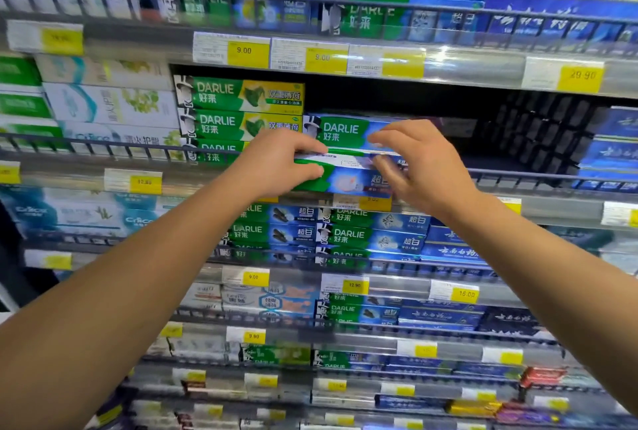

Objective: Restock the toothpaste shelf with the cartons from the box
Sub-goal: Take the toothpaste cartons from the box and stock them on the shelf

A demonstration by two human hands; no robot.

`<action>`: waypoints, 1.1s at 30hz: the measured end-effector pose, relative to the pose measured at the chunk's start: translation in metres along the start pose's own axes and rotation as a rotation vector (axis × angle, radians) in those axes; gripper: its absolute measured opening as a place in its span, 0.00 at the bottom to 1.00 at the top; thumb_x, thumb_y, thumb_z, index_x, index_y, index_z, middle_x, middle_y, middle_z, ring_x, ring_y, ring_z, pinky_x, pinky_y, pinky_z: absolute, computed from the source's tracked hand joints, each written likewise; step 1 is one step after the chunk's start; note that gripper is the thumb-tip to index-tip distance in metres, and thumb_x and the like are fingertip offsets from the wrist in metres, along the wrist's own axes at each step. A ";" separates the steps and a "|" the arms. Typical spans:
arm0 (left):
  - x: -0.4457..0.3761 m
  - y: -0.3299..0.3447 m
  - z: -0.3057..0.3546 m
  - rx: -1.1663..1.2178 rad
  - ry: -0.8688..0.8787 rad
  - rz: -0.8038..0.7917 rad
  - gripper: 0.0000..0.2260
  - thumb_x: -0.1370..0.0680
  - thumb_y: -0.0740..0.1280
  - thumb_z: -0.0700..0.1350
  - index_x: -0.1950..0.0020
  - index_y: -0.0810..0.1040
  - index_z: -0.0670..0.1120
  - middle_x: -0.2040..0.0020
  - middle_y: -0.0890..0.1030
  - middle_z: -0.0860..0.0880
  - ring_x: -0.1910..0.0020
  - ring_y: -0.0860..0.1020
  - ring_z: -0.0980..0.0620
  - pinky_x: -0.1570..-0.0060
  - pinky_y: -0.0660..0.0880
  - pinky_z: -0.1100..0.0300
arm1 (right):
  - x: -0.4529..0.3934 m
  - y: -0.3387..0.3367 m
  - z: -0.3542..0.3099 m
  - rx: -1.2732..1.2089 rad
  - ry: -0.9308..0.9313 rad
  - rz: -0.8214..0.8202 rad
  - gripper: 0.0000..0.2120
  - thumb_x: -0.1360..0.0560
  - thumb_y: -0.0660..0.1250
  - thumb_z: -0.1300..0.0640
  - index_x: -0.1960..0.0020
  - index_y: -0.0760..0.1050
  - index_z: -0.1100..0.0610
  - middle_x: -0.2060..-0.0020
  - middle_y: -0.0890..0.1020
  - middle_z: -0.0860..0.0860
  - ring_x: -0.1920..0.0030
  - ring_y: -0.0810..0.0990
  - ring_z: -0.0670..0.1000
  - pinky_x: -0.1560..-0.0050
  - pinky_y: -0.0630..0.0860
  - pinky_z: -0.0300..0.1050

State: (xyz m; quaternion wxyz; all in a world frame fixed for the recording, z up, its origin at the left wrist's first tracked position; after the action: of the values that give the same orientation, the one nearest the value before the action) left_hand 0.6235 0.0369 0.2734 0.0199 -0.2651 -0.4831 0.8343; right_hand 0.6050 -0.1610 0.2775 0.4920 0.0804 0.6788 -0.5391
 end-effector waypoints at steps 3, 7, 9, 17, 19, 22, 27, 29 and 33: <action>-0.009 -0.002 0.021 -0.016 0.064 0.050 0.17 0.26 0.71 0.51 0.38 0.79 0.55 0.37 0.78 0.54 0.37 0.74 0.53 0.41 0.65 0.64 | 0.000 0.004 -0.003 0.025 -0.027 -0.102 0.17 0.26 0.69 0.54 0.38 0.77 0.56 0.44 0.80 0.52 0.44 0.76 0.56 0.44 0.72 0.48; -0.018 -0.008 0.038 -0.017 0.107 0.150 0.16 0.26 0.71 0.51 0.38 0.79 0.53 0.39 0.80 0.54 0.40 0.75 0.55 0.46 0.63 0.68 | -0.008 -0.001 0.002 -0.046 0.021 -0.073 0.17 0.26 0.67 0.56 0.37 0.78 0.55 0.44 0.81 0.52 0.46 0.78 0.57 0.46 0.75 0.50; -0.019 -0.009 0.036 0.030 0.084 0.181 0.16 0.27 0.72 0.51 0.40 0.80 0.53 0.41 0.81 0.55 0.42 0.76 0.56 0.48 0.64 0.69 | -0.011 -0.002 0.007 -0.049 0.018 -0.068 0.17 0.26 0.67 0.58 0.37 0.78 0.55 0.44 0.81 0.53 0.47 0.78 0.58 0.45 0.74 0.49; 0.000 -0.040 -0.002 0.060 0.002 0.356 0.15 0.27 0.71 0.49 0.40 0.80 0.52 0.41 0.80 0.53 0.41 0.76 0.54 0.34 0.68 0.51 | -0.023 -0.002 0.036 -0.024 0.083 -0.040 0.15 0.25 0.66 0.60 0.39 0.79 0.56 0.45 0.82 0.53 0.48 0.76 0.61 0.44 0.70 0.49; 0.005 -0.043 -0.008 0.082 -0.005 0.369 0.15 0.27 0.71 0.47 0.40 0.80 0.52 0.42 0.81 0.53 0.45 0.76 0.57 0.37 0.70 0.55 | -0.030 0.002 0.038 -0.005 0.069 -0.040 0.14 0.25 0.66 0.60 0.40 0.80 0.57 0.46 0.83 0.54 0.47 0.78 0.60 0.45 0.70 0.50; 0.009 -0.041 -0.014 0.092 -0.016 0.359 0.15 0.27 0.70 0.46 0.40 0.80 0.51 0.43 0.81 0.53 0.48 0.75 0.59 0.44 0.68 0.65 | -0.036 0.011 0.039 0.018 0.060 -0.051 0.14 0.26 0.64 0.59 0.42 0.81 0.58 0.48 0.84 0.55 0.47 0.80 0.59 0.46 0.70 0.50; 0.012 -0.036 -0.019 0.105 -0.018 0.353 0.15 0.26 0.70 0.45 0.40 0.80 0.50 0.43 0.81 0.52 0.46 0.76 0.58 0.44 0.68 0.66 | -0.034 0.028 0.050 0.022 0.137 -0.074 0.16 0.26 0.63 0.56 0.40 0.80 0.56 0.45 0.82 0.54 0.45 0.78 0.60 0.44 0.69 0.48; 0.013 -0.035 -0.019 0.102 -0.009 0.356 0.15 0.26 0.69 0.45 0.40 0.81 0.50 0.43 0.81 0.52 0.49 0.75 0.60 0.45 0.67 0.67 | -0.034 0.030 0.053 0.015 0.175 -0.068 0.16 0.26 0.62 0.55 0.41 0.80 0.55 0.44 0.82 0.54 0.45 0.78 0.61 0.44 0.70 0.48; 0.014 -0.031 -0.019 0.104 -0.004 0.340 0.16 0.26 0.69 0.45 0.39 0.80 0.49 0.42 0.81 0.53 0.47 0.75 0.61 0.43 0.68 0.67 | -0.034 0.030 0.050 0.028 0.195 -0.037 0.15 0.26 0.65 0.58 0.41 0.80 0.56 0.45 0.82 0.56 0.46 0.78 0.62 0.44 0.72 0.49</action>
State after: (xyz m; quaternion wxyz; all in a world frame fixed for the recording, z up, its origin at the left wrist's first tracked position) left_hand 0.6132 0.0722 0.2849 -0.1085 -0.3400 -0.3875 0.8500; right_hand 0.6702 -0.1750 0.2866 0.4125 0.1266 0.7171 -0.5473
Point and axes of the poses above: each hand's wrist, its own x-axis away from the middle knuckle, its own y-axis out of the palm, z = x × y, the point moved 6 cm from there along -x, towards the middle knuckle
